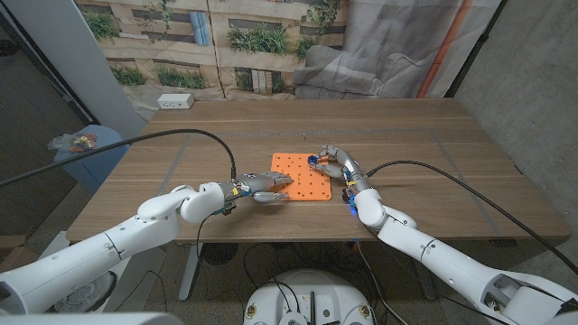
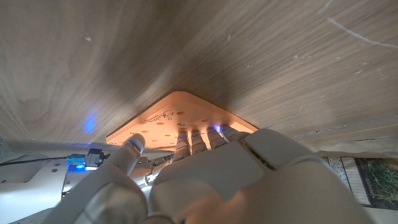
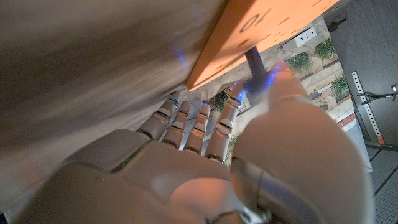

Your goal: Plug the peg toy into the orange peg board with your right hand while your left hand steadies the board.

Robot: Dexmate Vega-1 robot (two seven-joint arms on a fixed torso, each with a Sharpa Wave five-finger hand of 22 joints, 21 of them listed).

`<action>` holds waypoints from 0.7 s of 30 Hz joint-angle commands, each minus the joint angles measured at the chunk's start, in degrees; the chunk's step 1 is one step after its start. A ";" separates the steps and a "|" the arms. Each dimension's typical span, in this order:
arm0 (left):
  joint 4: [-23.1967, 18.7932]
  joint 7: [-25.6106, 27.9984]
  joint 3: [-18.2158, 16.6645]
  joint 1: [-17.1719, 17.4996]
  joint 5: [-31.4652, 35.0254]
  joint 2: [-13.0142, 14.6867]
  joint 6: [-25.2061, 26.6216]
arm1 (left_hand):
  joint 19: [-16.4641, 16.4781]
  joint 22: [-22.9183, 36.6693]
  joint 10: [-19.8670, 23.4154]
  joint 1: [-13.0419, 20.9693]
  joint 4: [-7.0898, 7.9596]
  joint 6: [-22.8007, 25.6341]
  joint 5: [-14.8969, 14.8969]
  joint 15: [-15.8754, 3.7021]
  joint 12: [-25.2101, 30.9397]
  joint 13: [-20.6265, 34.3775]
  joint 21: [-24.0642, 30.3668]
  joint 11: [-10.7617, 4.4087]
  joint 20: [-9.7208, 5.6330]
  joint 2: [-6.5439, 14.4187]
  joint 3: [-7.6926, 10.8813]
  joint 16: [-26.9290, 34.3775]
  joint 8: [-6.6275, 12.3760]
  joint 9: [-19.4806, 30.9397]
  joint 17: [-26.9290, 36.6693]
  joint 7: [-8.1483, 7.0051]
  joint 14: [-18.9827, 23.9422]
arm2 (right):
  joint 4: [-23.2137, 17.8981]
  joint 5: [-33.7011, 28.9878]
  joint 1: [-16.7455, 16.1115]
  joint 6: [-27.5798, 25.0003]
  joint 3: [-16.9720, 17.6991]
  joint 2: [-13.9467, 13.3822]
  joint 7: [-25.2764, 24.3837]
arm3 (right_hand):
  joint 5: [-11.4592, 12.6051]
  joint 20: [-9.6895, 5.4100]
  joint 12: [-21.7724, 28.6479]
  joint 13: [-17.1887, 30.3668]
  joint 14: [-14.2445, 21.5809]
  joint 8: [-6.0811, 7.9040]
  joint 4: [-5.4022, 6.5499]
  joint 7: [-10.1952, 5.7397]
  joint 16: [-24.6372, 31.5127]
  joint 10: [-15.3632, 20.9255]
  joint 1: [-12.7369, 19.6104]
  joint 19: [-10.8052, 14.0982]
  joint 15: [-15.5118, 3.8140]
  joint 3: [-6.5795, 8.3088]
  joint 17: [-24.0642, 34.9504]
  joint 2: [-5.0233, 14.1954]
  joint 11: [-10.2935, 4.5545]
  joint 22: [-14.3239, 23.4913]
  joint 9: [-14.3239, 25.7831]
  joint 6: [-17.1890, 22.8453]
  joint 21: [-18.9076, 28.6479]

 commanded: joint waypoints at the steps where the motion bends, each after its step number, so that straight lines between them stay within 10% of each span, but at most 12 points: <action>1: 0.12 0.10 -0.08 0.28 -0.29 0.04 0.16 | 0.49 0.27 2.43 0.17 -0.15 0.65 -0.22 -4.41 0.44 0.24 0.39 0.54 -7.76 4.90 -0.06 0.69 0.36 0.32 0.55 -0.07 1.75 | 0.44 0.73 0.02 0.53 0.19 0.36 0.26 | -0.13 0.52 -0.24 0.30 0.08 -0.61 0.09 -2.70 -0.23 -0.41 -0.13 -0.16 -0.77 -0.32 -0.11 0.97 0.55 0.16 -0.25 1.60 0.06; 21: 1.17 -0.01 0.15 -0.40 -0.77 -0.29 -0.48 | 0.60 0.27 2.48 0.10 -0.02 0.77 -0.20 -4.41 0.43 0.24 0.41 0.44 -7.73 4.91 -0.04 0.70 0.38 0.33 0.54 -0.04 1.91 | 1.54 1.24 0.43 1.99 0.09 0.38 1.10 | -0.35 1.26 -0.91 0.32 -1.09 -2.92 -0.02 -2.53 -1.08 -2.62 -1.84 -1.19 -0.12 -1.07 -0.27 0.73 1.57 0.18 -1.01 -2.63 -0.19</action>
